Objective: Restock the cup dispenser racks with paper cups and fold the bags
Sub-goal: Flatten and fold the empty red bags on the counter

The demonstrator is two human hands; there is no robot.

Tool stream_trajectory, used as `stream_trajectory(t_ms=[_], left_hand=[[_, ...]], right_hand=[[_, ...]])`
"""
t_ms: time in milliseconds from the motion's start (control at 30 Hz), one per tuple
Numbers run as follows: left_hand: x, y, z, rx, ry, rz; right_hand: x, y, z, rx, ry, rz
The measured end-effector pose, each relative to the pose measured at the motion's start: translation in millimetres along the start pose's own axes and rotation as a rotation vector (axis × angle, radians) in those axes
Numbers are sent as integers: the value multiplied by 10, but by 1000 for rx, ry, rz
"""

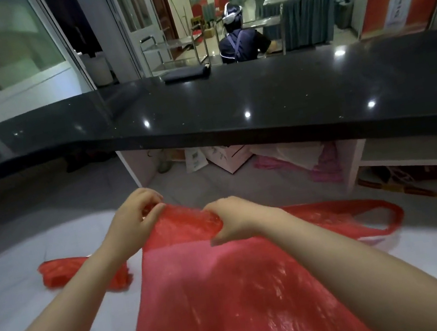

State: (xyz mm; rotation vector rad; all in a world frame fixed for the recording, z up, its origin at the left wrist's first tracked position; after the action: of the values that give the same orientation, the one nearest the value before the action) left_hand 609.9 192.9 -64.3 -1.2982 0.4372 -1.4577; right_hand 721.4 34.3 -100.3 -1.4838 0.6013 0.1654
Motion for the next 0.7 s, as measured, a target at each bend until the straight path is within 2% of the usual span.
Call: stream_trajectory(t_ms=[67, 167, 267, 333, 400, 533, 567, 633, 700], left_hand=[[-37, -57, -7, 27, -13, -89], [-110, 5, -13, -93, -58, -140], [-172, 122, -3, -200, -90, -89], [-176, 171, 39, -201, -95, -86], [-146, 202, 105, -180, -83, -107], [-55, 262, 183, -150, -24, -91], [-41, 283, 181, -153, 1, -76], [-46, 329, 169, -168, 42, -58], [-117, 356, 165, -172, 46, -46]], right_hand=[[103, 93, -74, -117, 32, 151], [236, 147, -209, -169, 102, 339], [349, 76, -315, -23, 104, 282], [353, -9, -372, 90, 91, 328], [302, -63, -399, 110, 72, 417], [236, 126, -473, -103, 144, 736], [256, 227, -522, -181, 185, 724], [374, 450, -643, -336, 230, 523], [545, 553, -780, -383, 249, 324]])
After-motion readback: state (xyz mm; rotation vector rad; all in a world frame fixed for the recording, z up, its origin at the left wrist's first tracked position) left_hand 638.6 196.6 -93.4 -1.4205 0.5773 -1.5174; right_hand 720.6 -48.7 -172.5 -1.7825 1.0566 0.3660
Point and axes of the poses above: each hand's wrist, its own z-axis towards the middle knuckle, its own y-axis out of the palm, x = y × z, the point moved 4 cm from there along z, towards the middle knuckle, and after that the axes turned 4 degrees about -y, right-handed, at the moved point
